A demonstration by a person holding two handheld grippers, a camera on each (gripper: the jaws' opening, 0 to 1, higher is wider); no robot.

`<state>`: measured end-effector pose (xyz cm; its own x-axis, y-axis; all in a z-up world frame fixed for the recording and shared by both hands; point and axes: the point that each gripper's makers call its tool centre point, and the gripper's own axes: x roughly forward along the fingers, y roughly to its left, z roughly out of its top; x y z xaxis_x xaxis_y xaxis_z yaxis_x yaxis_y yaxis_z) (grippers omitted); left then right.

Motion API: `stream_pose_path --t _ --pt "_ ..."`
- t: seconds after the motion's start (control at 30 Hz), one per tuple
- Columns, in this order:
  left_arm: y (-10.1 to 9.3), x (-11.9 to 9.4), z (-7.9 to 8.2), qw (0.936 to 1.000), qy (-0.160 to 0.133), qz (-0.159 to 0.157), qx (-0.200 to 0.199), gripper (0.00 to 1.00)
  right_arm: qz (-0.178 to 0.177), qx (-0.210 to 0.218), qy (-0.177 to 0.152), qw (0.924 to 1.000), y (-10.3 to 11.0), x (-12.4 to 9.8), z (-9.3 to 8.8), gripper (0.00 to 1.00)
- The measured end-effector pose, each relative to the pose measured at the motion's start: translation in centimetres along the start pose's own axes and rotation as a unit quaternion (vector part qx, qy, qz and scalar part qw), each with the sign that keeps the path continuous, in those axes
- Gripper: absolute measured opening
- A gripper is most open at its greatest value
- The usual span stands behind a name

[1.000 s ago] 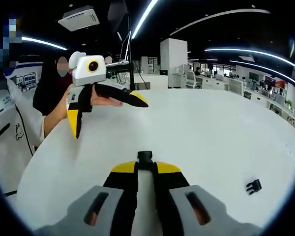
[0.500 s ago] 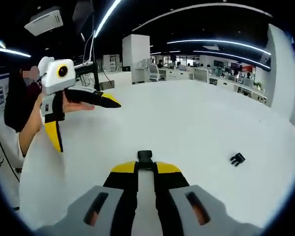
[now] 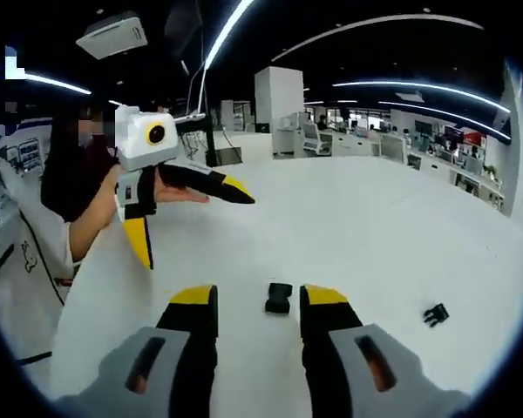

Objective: Snap the two parts of the plastic buckle together until the buckle closes and remains connected.

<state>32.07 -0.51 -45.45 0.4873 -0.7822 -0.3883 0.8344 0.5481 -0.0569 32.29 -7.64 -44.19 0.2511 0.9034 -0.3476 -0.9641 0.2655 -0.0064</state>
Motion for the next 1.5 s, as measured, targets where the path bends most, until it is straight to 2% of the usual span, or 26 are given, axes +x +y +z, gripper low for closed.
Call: stream_pose_path --t 0.03,0.07,0.13,0.23,0.27,0.37,0.4,0.6,0.63,0.77,0.8,0.87,0.93,1.13,1.27,1.5 --pt "0.0 0.0 0.0 1.0000 0.000 -0.001 0.000 0.96 0.012 -0.003 -0.004 0.9999 -0.4 -0.4 0.0 0.42" --pt "0.0 0.0 0.0 1.0000 0.000 -0.001 0.001 0.96 0.001 -0.005 0.000 1.0000 -1.4 -0.7 -0.1 0.42" --pt "0.0 0.0 0.0 1.0000 0.000 -0.001 -0.001 0.96 0.018 -0.044 -0.015 0.9988 -1.9 -1.0 0.3 0.43" --pt "0.0 0.1 -0.1 1.0000 0.001 -0.002 -0.002 0.96 0.068 -0.080 0.004 0.9944 -2.1 -1.2 -0.6 0.49" --pt "0.0 0.1 -0.1 1.0000 0.001 -0.003 -0.002 0.96 0.092 -0.105 0.021 0.9900 -2.1 -1.2 -1.2 0.53" --pt "-0.1 0.2 -0.2 1.0000 0.003 -0.007 -0.002 0.96 0.124 -0.131 0.046 0.9826 -2.0 -0.7 -2.0 0.59" --pt "-0.2 0.3 -0.2 1.0000 0.004 -0.008 -0.002 0.96 0.126 -0.128 0.041 0.9830 -2.2 -0.5 -1.7 0.59" --pt "-0.1 0.4 -0.4 0.9999 0.008 -0.007 -0.004 0.96 0.169 -0.127 0.025 0.9771 -2.6 0.5 -0.6 0.54" --pt "-0.1 0.4 -0.5 0.9999 0.009 -0.008 -0.005 0.96 0.176 -0.128 0.026 0.9757 -2.7 0.7 -0.6 0.53" --pt "-0.2 0.5 -0.5 0.9999 0.012 -0.011 -0.004 0.96 0.210 -0.151 0.053 0.9646 -2.6 1.1 -1.1 0.39" --pt "-0.2 0.5 -0.5 0.9999 0.012 -0.011 -0.003 0.96 0.217 -0.151 0.058 0.9627 -2.6 1.3 -1.1 0.39" --pt "-0.3 0.6 -0.6 0.9998 0.014 -0.013 -0.002 0.96 0.220 -0.153 0.068 0.9611 -2.4 1.7 -1.3 0.40" --pt "-0.3 0.6 -0.8 0.9997 0.018 -0.013 -0.002 0.96 0.225 -0.168 0.073 0.9570 -2.3 2.0 -1.5 0.37" --pt "-0.2 0.6 -1.0 0.9997 0.020 -0.014 -0.005 0.96 0.253 -0.177 0.108 0.9450 -1.4 2.5 -2.6 0.32" --pt "-0.3 0.5 -0.9 0.9997 0.018 -0.014 -0.006 0.96 0.254 -0.179 0.113 0.9438 -1.6 2.5 -2.7 0.29" --pt "-0.5 0.5 -1.1 0.9996 0.022 -0.015 -0.007 0.96 0.245 -0.170 0.115 0.9476 -2.0 2.3 -2.9 0.22"
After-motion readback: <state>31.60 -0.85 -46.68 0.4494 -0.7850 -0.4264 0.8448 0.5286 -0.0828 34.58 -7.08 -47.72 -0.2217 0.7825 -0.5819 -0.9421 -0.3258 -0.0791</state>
